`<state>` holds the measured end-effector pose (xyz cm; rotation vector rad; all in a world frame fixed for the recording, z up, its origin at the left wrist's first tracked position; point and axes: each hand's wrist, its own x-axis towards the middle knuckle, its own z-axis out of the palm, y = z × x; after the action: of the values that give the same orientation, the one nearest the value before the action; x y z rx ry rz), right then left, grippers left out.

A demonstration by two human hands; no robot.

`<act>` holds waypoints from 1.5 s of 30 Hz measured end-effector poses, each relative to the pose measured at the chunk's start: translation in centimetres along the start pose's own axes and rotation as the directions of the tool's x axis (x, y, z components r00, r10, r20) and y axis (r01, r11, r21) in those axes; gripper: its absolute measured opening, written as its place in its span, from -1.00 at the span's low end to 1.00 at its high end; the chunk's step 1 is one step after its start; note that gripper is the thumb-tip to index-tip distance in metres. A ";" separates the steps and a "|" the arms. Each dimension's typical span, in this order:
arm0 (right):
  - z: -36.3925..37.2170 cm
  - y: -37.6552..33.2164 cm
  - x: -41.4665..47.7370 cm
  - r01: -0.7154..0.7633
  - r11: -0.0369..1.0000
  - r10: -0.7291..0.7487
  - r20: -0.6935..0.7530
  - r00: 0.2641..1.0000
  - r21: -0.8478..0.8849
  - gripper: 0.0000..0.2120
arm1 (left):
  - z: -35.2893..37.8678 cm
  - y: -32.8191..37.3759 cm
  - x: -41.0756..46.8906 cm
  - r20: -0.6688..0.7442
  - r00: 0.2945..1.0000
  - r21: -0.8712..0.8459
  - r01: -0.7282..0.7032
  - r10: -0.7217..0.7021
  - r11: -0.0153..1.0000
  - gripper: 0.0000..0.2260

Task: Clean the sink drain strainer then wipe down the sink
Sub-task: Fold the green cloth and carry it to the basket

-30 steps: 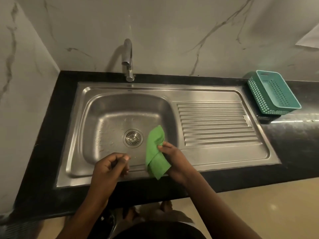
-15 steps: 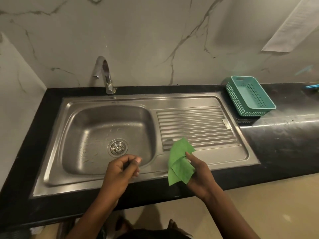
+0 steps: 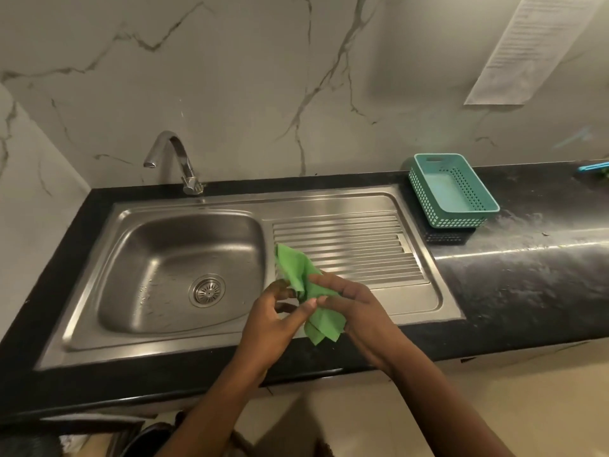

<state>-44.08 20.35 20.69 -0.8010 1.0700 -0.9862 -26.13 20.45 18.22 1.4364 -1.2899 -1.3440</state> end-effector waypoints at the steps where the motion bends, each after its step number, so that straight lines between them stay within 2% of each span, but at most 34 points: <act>1: -0.2 -0.1 -0.3 0.021 0.999 -0.022 -0.015 1.000 -0.034 -0.68 | 0.4 0.0 0.0 -0.024 1.000 0.010 -0.007 0.007 1.000 -0.59; 3: -1.1 -0.2 -0.8 0.047 0.996 -0.049 -0.029 0.998 -0.072 -0.71 | 1.1 -0.1 0.2 -0.078 0.997 0.001 -0.008 0.008 1.000 -0.79; 5: -2.1 -0.6 -1.1 0.065 0.991 -0.068 -0.023 0.997 -0.118 -0.75 | 1.5 0.0 0.5 -0.118 0.993 -0.032 -0.002 -0.001 0.999 -0.91; 7: -3.2 -1.0 -0.9 0.092 0.977 -0.101 -0.040 0.994 -0.190 -0.79 | 1.5 0.4 0.9 -0.130 0.992 -0.099 -0.013 0.000 0.995 -0.87; 9: -4.1 -1.6 -0.2 0.102 0.967 -0.127 -0.091 0.988 -0.235 -0.73 | 1.5 1.0 1.5 -0.136 0.991 -0.127 -0.030 0.012 0.991 -0.85; 13: -4.6 -2.8 1.6 0.055 0.973 -0.079 -0.099 0.992 -0.226 -0.63 | 1.9 2.2 3.8 -0.089 0.995 -0.148 -0.050 0.037 0.988 -0.84; 16: -4.8 -3.4 2.8 0.119 0.975 -0.128 -0.035 0.991 -0.185 -0.78 | 2.8 3.0 5.9 -0.022 0.998 -0.129 -0.057 0.055 0.990 -0.84; 20: -6.2 -4.2 3.7 0.169 0.975 -0.199 -0.220 0.955 -0.146 -0.89 | 4.1 4.0 8.6 0.068 0.992 -0.141 -0.099 0.110 0.985 -0.82; 24: -8.3 -5.2 3.8 0.204 0.965 -0.254 -0.401 0.880 -0.164 -0.89 | 5.9 4.3 10.2 0.235 0.970 -0.166 -0.025 0.064 0.986 -0.53; 26: -9.5 -5.7 3.6 0.208 0.965 -0.260 -0.445 0.857 -0.162 -0.89 | 7.2 4.5 10.7 0.310 0.949 -0.155 -0.005 0.053 0.988 -0.46; 28: -10.9 -6.3 3.4 0.202 0.966 -0.256 -0.471 0.844 -0.162 -0.89 | 8.8 5.1 11.3 0.344 0.938 -0.164 0.009 0.049 0.986 -0.46; 32: -14.2 -7.6 3.4 0.220 0.956 -0.289 -0.504 0.814 -0.192 -0.86 | 12.9 6.8 12.5 0.316 0.947 -0.185 0.002 0.058 0.983 -0.56; 35: -17.8 -9.0 3.5 0.220 0.958 -0.282 -0.487 0.826 -0.182 -0.84 | 16.8 8.1 13.7 0.285 0.956 -0.187 -0.019 0.072 0.982 -0.60; 38: -22.4 -10.4 3.3 0.194 0.970 -0.237 -0.388 0.891 -0.146 -0.75 | 21.2 9.2 15.0 0.264 0.960 -0.193 -0.041 0.092 0.980 -0.60; 41: -27.3 -11.7 3.4 0.142 0.968 -0.204 -0.318 0.926 -0.208 -0.60 | 25.6 10.2 16.4 0.225 0.969 -0.173 -0.066 0.105 0.983 -0.60; 45: -33.1 -14.0 4.5 0.107 0.953 -0.187 -0.275 0.943 -0.282 -0.53 | 30.9 10.8 18.6 0.173 0.980 -0.122 -0.082 0.103 0.989 -0.62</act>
<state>-78.40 8.97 21.99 -0.9809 1.4412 -1.1327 -59.55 3.33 20.28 1.1847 -1.3531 -1.4858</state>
